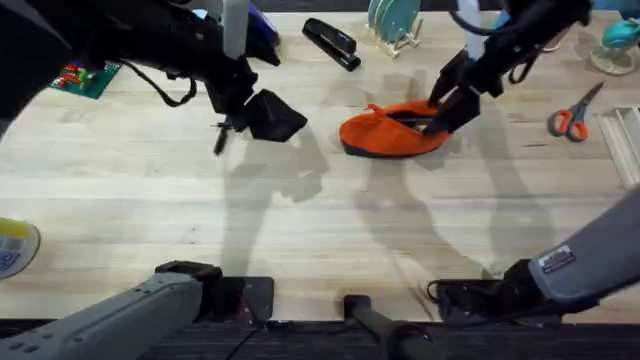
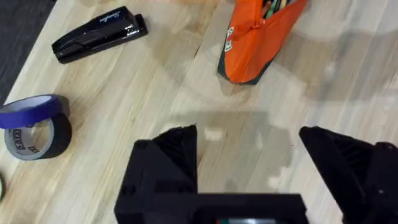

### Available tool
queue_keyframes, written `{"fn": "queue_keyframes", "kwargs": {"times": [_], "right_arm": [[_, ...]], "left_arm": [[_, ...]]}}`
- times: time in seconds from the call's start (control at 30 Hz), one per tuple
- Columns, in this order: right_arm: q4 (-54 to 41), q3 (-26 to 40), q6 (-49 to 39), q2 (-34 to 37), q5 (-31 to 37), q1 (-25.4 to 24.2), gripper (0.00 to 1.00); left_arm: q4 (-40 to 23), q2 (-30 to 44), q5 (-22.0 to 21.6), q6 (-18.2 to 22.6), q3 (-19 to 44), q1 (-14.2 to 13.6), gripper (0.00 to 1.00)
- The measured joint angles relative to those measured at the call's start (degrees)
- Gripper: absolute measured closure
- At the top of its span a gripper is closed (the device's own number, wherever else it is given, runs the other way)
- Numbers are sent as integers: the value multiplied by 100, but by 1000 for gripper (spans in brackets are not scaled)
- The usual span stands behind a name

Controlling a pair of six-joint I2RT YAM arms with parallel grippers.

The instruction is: Unzip the bag, pick up the pens from the table one at a time and place them inside, then zip the bag closed.

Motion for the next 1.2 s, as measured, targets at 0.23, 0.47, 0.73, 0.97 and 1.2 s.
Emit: {"fn": "queue_keyframes", "kwargs": {"times": [0.23,0.47,0.73,0.97,1.2], "right_arm": [[-7,2,42,-735,170,0,6],[-11,2,266,-1330,232,0,6],[-85,2,642,-2063,233,0,6],[-157,2,1291,-2464,230,0,6],[-316,2,2023,-2660,231,0,6]], "left_arm": [[0,0,-49,0,0,0,8],[0,0,-53,0,0,0,7],[0,0,-53,0,0,0,8],[-1,1,-55,-175,0,0,8],[0,0,-312,-676,0,0,8]]}}
